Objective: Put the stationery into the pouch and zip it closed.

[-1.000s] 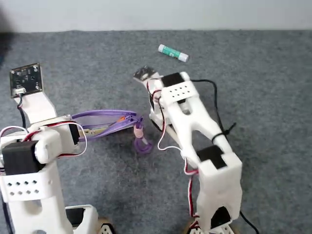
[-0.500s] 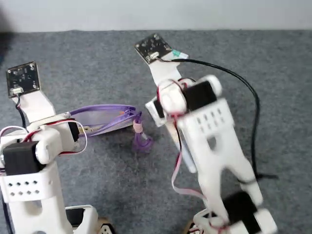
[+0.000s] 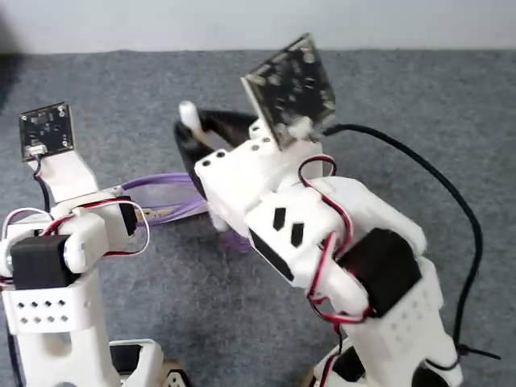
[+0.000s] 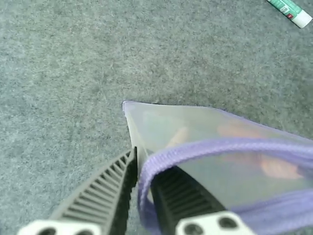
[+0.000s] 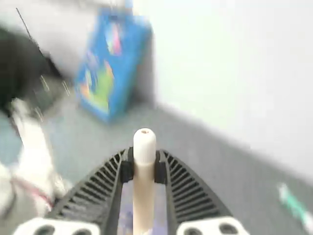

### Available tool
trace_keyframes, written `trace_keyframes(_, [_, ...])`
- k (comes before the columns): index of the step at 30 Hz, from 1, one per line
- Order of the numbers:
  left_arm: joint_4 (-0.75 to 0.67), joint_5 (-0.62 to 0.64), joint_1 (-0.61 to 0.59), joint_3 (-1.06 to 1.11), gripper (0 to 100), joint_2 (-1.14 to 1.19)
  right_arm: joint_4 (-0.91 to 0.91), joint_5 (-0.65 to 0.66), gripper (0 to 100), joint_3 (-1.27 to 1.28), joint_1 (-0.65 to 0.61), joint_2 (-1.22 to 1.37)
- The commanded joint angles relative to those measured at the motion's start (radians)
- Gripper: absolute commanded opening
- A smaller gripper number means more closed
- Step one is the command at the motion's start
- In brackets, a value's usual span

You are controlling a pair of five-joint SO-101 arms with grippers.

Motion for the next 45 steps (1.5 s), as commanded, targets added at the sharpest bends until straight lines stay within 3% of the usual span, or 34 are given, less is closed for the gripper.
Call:
trace_keyframes(1, [-0.009,0.009,0.005,0.002,1,0.005,-0.156,-0.011,0.7,-0.044,-0.022,-0.025])
trace_keyframes(11, [-0.009,0.009,0.003,0.002,1,0.005,-0.22,-0.026,0.8,-0.034,-0.07,0.097])
trace_keyframes(15, [-0.009,0.009,0.0,0.002,1,0.002,-0.234,-0.101,0.8,0.087,-0.065,0.108])
trace_keyframes(21, [-0.009,0.009,0.0,0.002,1,0.0,-0.426,-0.1,0.8,0.299,-0.064,0.108])
trace_keyframes(25, [-0.009,0.009,0.0,0.002,1,0.0,-0.461,-0.104,0.8,0.411,-0.07,0.101])
trace_keyframes(33, [-0.009,0.009,0.006,0.002,1,0.003,-0.292,-0.107,2.7,0.519,-0.073,0.056])
trace_keyframes(39, [-0.014,0.009,0.008,0.004,1,0.005,-0.205,-0.107,21.4,0.517,-0.094,0.051])
trace_keyframes(45, [-0.011,0.009,0.006,0.004,1,0.005,-0.165,-0.107,14.7,0.4,-0.094,0.033])
